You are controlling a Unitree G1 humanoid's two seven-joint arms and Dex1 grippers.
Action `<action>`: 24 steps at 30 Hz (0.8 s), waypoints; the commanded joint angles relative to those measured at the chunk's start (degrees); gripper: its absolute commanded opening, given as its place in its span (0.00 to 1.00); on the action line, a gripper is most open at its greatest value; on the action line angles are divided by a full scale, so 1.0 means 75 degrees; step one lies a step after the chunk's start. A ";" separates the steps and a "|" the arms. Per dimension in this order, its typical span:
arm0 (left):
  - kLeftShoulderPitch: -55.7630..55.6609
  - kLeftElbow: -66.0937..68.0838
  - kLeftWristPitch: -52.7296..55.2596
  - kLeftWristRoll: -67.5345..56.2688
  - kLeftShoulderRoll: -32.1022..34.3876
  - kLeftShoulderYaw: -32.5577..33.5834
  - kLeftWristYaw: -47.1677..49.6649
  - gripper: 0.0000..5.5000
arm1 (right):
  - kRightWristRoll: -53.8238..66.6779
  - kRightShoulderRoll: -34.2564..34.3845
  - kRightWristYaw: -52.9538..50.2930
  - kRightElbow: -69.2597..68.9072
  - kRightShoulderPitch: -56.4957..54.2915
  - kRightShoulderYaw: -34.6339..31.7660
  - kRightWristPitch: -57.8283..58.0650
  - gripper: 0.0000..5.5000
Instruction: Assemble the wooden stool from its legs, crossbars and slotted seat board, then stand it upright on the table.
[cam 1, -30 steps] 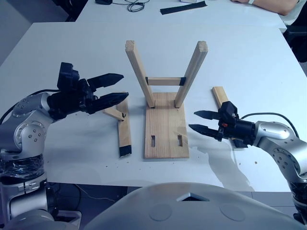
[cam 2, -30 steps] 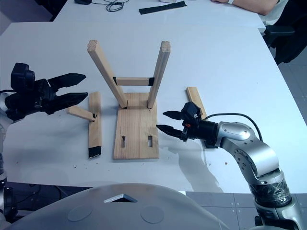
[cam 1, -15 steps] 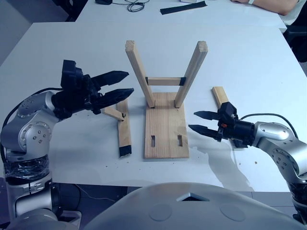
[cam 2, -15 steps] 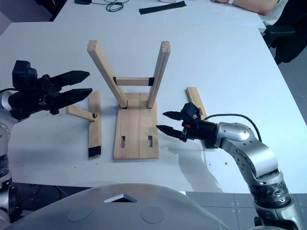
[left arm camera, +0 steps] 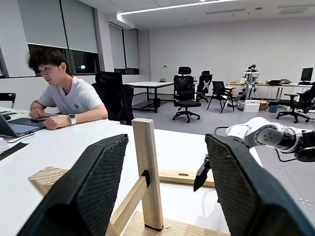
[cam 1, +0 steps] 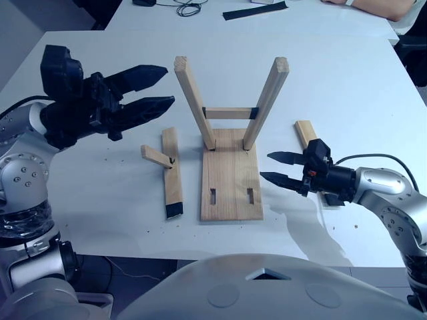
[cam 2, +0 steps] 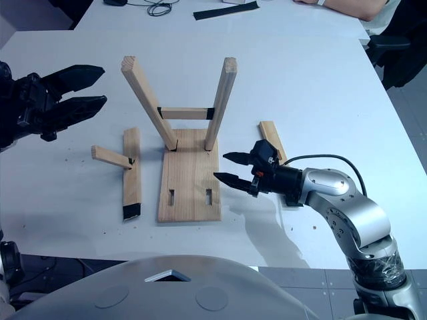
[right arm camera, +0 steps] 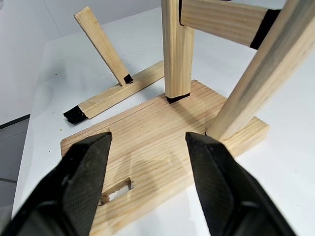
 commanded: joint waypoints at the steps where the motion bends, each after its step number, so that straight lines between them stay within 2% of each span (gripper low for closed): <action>1: 0.1208 0.0053 -0.0534 0.0864 -0.0581 -0.0795 -0.0198 0.53 | 0.0009 -0.0076 0.0118 0.0127 -0.0143 0.0095 0.0056 0.50; 6: 0.2072 0.1026 -0.1667 0.2150 -0.1218 -0.1652 -0.0382 0.53 | 0.0013 -0.0144 0.0245 0.0151 -0.0076 0.0148 0.0076 0.50; 20: 0.0701 0.0858 -0.1020 0.1306 -0.0864 -0.0943 -0.0269 0.53 | -0.0054 0.0127 -0.0016 0.0081 0.0003 0.0210 -0.0011 0.50; 24: 0.0709 0.1271 -0.1522 0.2049 -0.0694 -0.0940 -0.0188 0.53 | -0.0033 0.0123 0.0021 0.0108 -0.0001 0.0154 -0.0048 0.50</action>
